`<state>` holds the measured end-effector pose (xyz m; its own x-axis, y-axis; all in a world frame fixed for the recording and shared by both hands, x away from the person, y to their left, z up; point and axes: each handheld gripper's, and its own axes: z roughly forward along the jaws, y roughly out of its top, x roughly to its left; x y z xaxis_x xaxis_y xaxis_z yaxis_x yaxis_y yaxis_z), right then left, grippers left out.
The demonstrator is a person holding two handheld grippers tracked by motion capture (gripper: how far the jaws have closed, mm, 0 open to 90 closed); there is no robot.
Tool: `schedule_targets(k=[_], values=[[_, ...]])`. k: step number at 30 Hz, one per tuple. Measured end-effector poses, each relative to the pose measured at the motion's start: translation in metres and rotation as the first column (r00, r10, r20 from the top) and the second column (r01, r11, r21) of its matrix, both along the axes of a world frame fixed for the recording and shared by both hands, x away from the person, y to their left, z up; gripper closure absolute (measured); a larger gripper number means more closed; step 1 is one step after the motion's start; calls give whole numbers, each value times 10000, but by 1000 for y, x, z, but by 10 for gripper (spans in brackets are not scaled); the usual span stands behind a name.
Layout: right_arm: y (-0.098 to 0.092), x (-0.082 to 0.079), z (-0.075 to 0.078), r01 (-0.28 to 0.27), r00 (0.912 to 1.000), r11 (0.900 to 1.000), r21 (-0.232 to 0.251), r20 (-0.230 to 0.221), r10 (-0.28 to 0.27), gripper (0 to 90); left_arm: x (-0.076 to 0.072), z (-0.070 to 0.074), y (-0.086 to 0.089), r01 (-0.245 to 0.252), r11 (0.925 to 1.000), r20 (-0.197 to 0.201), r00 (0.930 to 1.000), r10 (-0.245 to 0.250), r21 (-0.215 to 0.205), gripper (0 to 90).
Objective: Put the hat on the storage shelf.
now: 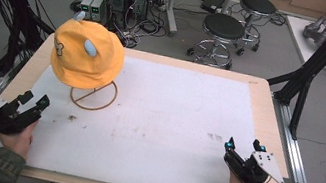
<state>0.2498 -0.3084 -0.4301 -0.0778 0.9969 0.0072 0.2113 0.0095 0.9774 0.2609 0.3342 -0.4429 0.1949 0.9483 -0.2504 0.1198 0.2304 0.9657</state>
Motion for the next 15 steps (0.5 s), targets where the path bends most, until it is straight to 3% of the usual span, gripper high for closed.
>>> schedule_targets(k=[3,10,15], values=[[0,-1,-6,26,10000,9996,285,-19,-25,181,1,0,0,24,10000,-25,10000,-24,0,321],[2,0,-14,-96,9994,10000,-10,-345,96,181,2,-1,0,126,9999,-48,9999,-126,10,321],[1,-1,-13,-100,9995,9999,17,-286,101,181,3,-1,0,108,9999,-65,9999,-109,-40,321]])
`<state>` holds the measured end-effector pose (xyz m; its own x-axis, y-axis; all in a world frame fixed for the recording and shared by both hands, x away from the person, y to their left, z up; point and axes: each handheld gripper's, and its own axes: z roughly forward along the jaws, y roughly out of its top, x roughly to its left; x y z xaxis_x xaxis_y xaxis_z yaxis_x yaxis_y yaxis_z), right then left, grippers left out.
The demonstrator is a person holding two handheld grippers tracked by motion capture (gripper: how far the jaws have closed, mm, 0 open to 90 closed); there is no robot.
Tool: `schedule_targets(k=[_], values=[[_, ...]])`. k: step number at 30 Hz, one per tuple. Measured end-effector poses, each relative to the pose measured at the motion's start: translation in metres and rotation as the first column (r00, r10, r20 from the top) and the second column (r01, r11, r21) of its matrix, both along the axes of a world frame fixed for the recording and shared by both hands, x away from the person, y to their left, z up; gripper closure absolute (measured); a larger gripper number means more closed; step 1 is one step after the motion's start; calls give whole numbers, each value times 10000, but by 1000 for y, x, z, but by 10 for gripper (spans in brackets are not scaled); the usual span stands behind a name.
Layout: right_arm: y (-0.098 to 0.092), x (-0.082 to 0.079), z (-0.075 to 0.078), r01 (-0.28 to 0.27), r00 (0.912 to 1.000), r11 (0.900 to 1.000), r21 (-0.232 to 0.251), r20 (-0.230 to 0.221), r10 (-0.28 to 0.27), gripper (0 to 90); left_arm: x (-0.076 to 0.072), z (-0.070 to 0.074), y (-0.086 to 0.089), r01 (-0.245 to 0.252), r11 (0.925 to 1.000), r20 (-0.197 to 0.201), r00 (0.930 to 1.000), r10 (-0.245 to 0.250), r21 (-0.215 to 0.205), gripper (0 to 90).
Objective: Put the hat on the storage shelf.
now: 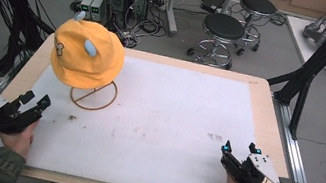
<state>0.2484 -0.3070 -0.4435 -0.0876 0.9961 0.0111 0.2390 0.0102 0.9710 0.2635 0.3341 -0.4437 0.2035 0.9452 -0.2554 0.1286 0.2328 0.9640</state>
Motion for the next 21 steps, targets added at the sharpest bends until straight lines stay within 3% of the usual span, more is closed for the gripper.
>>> schedule_targets(k=[21], values=[[1,-1,1,-129,9999,9998,-174,-40,129,181,2,0,-1,49,10000,-51,10000,-50,-22,321]])
